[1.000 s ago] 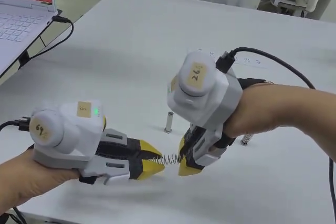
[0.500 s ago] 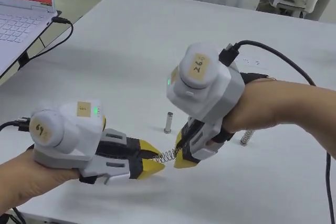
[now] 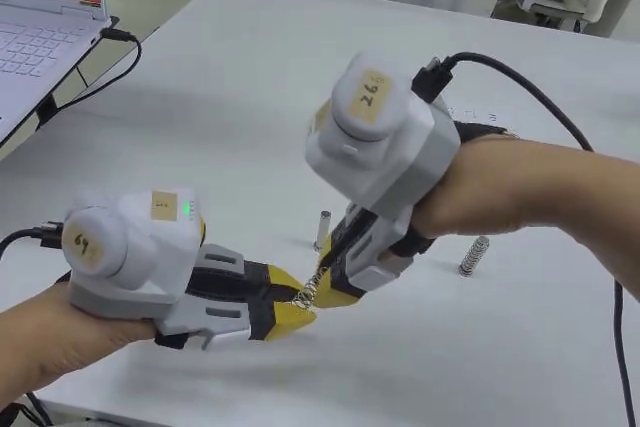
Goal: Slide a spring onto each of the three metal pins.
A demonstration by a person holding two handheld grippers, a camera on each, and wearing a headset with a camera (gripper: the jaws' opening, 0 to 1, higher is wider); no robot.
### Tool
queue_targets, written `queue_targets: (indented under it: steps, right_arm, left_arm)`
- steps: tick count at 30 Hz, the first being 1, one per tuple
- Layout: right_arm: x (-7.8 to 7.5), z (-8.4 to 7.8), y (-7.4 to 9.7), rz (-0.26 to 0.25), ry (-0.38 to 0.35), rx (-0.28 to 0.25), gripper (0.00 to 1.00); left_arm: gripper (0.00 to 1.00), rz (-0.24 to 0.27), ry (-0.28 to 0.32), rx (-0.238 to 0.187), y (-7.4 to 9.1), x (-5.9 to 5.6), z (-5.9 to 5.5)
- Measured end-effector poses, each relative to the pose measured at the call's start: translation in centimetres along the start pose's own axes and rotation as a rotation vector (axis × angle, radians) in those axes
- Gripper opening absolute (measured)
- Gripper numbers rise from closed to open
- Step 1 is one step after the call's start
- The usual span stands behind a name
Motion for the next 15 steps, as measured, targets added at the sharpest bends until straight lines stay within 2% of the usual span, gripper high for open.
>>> queue_targets:
  steps: [5,15]
  right_arm:
    - [-0.03,0.51,0.03,0.005,0.006,-0.010,0.08]
    - [-0.07,0.85,-0.19,0.010,0.019,0.004,0.08]
  left_arm:
    - [0.03,-0.008,0.009,-0.002,-0.14,-0.04,-0.02]
    - [0.03,-0.012,0.010,0.000,-0.20,-0.06,-0.16]
Point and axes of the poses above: the centre of the closed fingertips' face, and the gripper's own axes: y roughly backward along the fingers, x roughly to its left, z roughly out of its top, the point moved 9 cm from there along y, roughly backward along the fingers, and after that the axes turned 7 degrees about y, right-handed, at the moved point
